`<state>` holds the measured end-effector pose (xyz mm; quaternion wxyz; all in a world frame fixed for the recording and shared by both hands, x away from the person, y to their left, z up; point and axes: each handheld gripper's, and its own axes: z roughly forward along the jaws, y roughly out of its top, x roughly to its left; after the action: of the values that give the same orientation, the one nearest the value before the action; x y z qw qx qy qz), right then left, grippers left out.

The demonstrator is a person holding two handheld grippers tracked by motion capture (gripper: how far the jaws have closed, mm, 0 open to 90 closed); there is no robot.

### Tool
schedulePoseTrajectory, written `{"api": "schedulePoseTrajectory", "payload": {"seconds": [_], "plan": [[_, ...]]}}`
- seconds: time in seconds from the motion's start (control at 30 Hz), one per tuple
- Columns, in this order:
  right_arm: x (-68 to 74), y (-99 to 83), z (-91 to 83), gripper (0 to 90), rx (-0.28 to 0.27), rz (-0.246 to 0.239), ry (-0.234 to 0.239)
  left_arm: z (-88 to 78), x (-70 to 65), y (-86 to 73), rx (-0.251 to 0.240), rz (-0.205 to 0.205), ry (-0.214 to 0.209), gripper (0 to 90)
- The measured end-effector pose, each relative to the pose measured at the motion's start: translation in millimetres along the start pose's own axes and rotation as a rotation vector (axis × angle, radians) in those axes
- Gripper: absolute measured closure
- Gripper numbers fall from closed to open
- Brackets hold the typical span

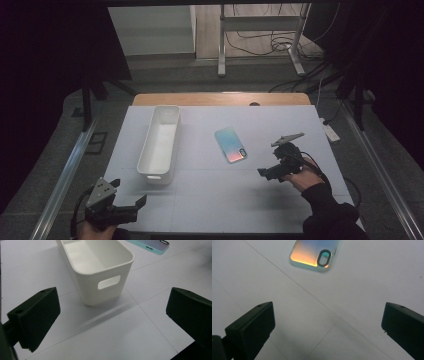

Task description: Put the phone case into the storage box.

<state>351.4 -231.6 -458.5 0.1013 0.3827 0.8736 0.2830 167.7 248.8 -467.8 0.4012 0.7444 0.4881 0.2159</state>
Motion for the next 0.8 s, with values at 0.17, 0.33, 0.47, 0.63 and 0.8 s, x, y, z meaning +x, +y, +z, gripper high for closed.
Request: {"api": "schedulePoseTrajectory", "payload": {"seconds": [0.17,0.33,0.47,0.63,0.8], "plan": [[0.9,7.1,5.1,0.0,-0.008,-0.005,0.005,0.0,-0.1,0.0,0.0,0.0,0.0,0.1],[1.0,14.8,10.3,0.0,-0.01,-0.001,0.018,0.0,0.2,-0.1,-0.001,-0.001,0.0,0.2],[1.6,19.6,14.3,0.0,-0.006,-0.006,0.03,0.0,0.2,-0.1,-0.001,-0.001,0.0,0.2],[2.9,26.7,20.3,0.0,0.008,-0.013,0.031,0.0,0.4,-0.1,-0.001,-0.002,-0.001,0.2],[4.3,34.3,25.9,0.0,0.011,-0.022,0.025,-0.1,0.4,-0.2,-0.002,-0.001,-0.002,0.2]]}}
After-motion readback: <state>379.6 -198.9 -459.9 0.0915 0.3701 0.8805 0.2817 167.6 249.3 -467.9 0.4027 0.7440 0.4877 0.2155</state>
